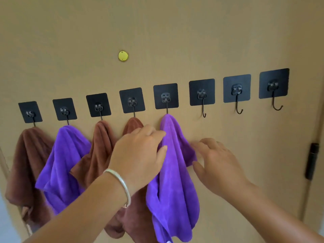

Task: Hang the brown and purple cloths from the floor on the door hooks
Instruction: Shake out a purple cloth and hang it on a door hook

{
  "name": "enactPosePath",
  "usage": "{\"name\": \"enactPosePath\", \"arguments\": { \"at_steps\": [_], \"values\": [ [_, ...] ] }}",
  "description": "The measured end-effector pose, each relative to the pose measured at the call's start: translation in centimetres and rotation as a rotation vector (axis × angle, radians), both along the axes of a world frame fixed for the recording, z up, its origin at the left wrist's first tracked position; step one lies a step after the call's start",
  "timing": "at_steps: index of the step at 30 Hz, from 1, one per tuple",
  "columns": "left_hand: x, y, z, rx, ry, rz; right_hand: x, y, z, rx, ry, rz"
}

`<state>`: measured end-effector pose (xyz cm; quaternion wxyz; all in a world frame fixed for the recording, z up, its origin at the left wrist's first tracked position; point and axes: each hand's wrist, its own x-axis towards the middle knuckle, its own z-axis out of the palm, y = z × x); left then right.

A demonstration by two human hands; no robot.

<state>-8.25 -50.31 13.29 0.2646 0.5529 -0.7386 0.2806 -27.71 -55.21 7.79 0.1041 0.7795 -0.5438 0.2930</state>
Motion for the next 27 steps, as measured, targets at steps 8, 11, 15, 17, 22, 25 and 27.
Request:
{"name": "enactPosePath", "arguments": {
  "at_steps": [8, 11, 15, 17, 22, 25, 27],
  "values": [
    [-3.1, -2.3, -3.4, 0.075, -0.141, -0.209, -3.2, 3.1, -0.5, 0.038, -0.034, -0.237],
    [-4.4, -2.5, -3.7, 0.086, -0.104, -0.302, -4.3, 5.2, -0.5, 0.054, -0.043, -0.361],
    [-6.5, -2.0, -4.9, 0.142, -0.068, -0.467, -5.5, 9.2, -1.1, 0.058, -0.053, -0.555],
    [-7.4, -1.2, -5.6, 0.178, -0.028, -0.574, -5.7, 11.8, -1.6, 0.068, -0.054, -0.645],
    [-9.0, 1.5, -8.2, 0.291, 0.003, -0.817, -4.6, 19.2, -3.3, 0.120, -0.061, -0.888],
    [-9.6, 3.5, -9.9, 0.322, -0.015, -0.964, -3.4, 23.7, -5.1, 0.186, -0.076, -1.028],
    [-10.1, 5.1, -11.0, 0.355, -0.036, -1.042, -2.6, 26.5, -6.3, 0.232, -0.084, -1.113]
  ]
}}
